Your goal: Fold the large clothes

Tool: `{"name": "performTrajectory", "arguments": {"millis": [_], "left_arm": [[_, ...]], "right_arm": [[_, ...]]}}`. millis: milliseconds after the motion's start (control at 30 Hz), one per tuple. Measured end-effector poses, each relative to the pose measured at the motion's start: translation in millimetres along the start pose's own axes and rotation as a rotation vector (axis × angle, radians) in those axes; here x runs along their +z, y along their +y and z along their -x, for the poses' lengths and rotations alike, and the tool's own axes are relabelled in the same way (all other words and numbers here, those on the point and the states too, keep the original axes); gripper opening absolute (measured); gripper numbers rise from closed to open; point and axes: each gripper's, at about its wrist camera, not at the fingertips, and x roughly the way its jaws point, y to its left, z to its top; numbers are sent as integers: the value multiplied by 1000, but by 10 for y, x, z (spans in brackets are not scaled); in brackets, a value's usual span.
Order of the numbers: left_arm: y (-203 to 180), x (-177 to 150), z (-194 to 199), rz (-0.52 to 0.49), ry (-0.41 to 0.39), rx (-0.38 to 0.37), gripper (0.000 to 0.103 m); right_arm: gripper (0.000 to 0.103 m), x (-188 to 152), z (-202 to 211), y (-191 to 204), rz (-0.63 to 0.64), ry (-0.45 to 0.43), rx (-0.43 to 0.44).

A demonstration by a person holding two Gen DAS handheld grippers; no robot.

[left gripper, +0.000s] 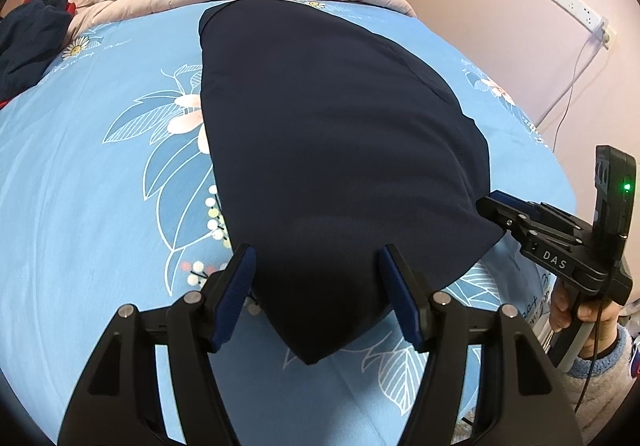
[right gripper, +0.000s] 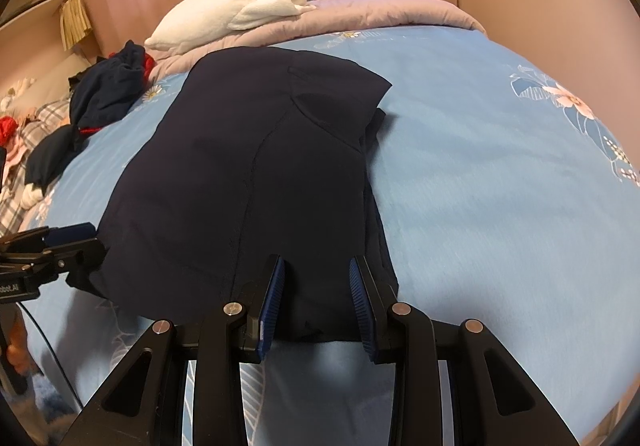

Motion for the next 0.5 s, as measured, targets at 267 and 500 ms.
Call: {"name": "performTrajectory", "arguments": {"millis": [267,500], "left_arm": [[56,-29,28,19,7,-16,68],[95,-45,36,42,16,-41,68]], "right_arm": [[36,-19,19,-7,-8,7,-8],[36,-14,17,-19,-12,15,-14]]}}
